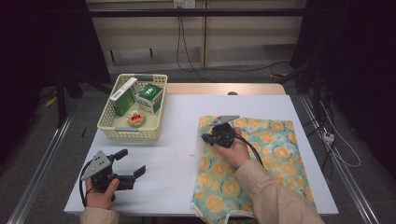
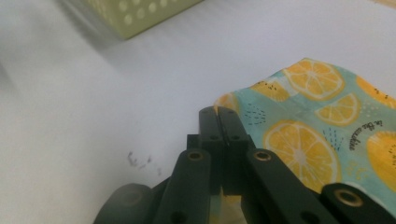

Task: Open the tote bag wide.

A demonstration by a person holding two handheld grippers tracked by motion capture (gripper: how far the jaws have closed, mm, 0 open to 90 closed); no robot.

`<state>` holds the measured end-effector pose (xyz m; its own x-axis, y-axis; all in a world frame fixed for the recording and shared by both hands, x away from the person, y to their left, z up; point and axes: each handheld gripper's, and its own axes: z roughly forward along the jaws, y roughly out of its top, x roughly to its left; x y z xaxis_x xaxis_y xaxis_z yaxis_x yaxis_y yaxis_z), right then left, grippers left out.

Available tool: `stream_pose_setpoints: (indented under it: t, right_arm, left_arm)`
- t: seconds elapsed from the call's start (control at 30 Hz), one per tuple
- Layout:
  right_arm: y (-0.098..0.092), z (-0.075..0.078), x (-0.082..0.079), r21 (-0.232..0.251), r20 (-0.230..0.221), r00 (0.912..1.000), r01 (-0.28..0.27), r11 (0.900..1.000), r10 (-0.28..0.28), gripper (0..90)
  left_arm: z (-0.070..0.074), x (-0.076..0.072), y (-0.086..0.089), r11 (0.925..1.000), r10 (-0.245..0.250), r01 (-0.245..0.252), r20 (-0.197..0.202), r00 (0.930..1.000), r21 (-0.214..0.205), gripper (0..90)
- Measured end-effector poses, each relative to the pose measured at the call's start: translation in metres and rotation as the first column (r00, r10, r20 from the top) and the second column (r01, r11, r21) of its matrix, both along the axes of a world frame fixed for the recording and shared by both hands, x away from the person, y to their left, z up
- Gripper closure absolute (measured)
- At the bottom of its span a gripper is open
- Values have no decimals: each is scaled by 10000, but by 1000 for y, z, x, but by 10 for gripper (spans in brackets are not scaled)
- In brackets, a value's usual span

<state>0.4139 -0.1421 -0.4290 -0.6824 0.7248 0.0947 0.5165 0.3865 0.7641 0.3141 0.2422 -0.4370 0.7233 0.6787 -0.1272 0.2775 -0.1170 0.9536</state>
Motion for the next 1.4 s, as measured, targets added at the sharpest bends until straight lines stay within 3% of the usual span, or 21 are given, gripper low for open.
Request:
stream_pose_setpoints:
  t: [0.17, 0.27, 0.3, 0.4, 0.57, 0.67, 0.7, 0.73, 0.77, 0.83, 0.9, 0.97, 1.03, 1.1, 1.13, 1.27, 1.3, 1.37, 1.4]
  right_arm:
    - [-6, 5, 24, 659, -6, 9985, 552, 9963, -553, 900]
    - [-8, 7, 34, 752, 22, 9978, 660, 9950, -663, 900]
    - [-9, 10, 45, 929, -4, 9968, 793, 9925, -796, 900]
    - [-9, 12, 56, 897, 31, 9961, 876, 9921, -883, 900]
    - [-5, 17, 97, 925, 141, 9897, 1404, 9858, -1423, 900]
    - [-3, 17, 110, 943, 201, 9878, 1516, 9839, -1541, 897]
    - [-2, 17, 114, 975, 294, 9890, 1414, 9851, -1448, 873]
    - [-1, 17, 120, 1153, 55, 9926, 1202, 9860, -1217, 760]
    - [-1, 17, 120, 1153, 55, 9926, 1202, 9860, -1217, 760]
    - [-1, 21, 116, 843, 438, 9926, 1092, 9904, -1131, 626]
    - [-3, 25, 107, 720, 460, 9969, 598, 9956, -632, 553]
    - [-12, 33, 85, 404, 641, 9976, 229, 9989, -254, 433]
    - [-16, 34, 77, 315, 657, 9977, 159, 9994, -179, 395]
    - [-28, 38, 50, 1, 761, 9969, -173, 9998, 173, 381]
    - [-28, 38, 50, 1, 761, 9969, -173, 9998, 173, 381]
    - [-41, 40, 15, -226, 724, 9957, -561, 9982, 576, 346]
    - [-45, 39, -1, -235, 580, 9947, -839, 9962, 852, 346]
    - [-49, 36, -16, -299, 521, 9933, -1014, 9944, 1029, 344]
    - [-49, 36, -16, -299, 521, 9933, -1014, 9944, 1029, 344]
  left_arm:
    - [0, -1, 2, 10000, 24, -25, -86, 10000, -35, 35]
    - [0, 0, 1, 10000, 19, -19, -92, 10000, -2, 35]
    - [0, 0, 0, 10000, 18, -18, -108, 9999, -15, 35]
    - [1, 0, -3, 10000, -28, 28, -96, 9999, 23, 35]
    - [0, 1, -5, 10000, -27, 28, -157, 9999, 17, 35]
    - [-1, 1, -4, 9999, 35, -33, -204, 9998, 110, 35]
    - [0, 1, -4, 9999, 60, -58, -206, 9998, 96, 35]
    - [0, 0, -4, 9999, 78, -77, -208, 9998, 78, 35]
    - [0, 0, -4, 10000, 71, -70, -204, 9998, 67, 35]
    - [0, 1, -5, 10000, 46, -45, -231, 9997, 55, 35]
    - [-1, 1, -6, 9999, -25, 28, -231, 9997, 102, 35]
    - [-1, 2, -8, 9999, -104, 106, -208, 9997, 105, 35]
    - [-1, 2, -9, 9998, -148, 151, -203, 9997, 109, 35]
    - [-2, 3, -10, 9997, -205, 208, -256, 9995, 98, 35]
    - [-2, 3, -10, 9997, -207, 210, -275, 9994, 99, 35]
    - [-2, 3, -11, 9996, -265, 269, -234, 9994, 129, 35]
    - [-2, 3, -12, 9996, -266, 269, -249, 9993, 109, 35]
    - [-1, 3, -13, 9995, -295, 298, -255, 9992, 126, 35]
    - [-1, 3, -13, 9995, -287, 290, -252, 9993, 136, 35]
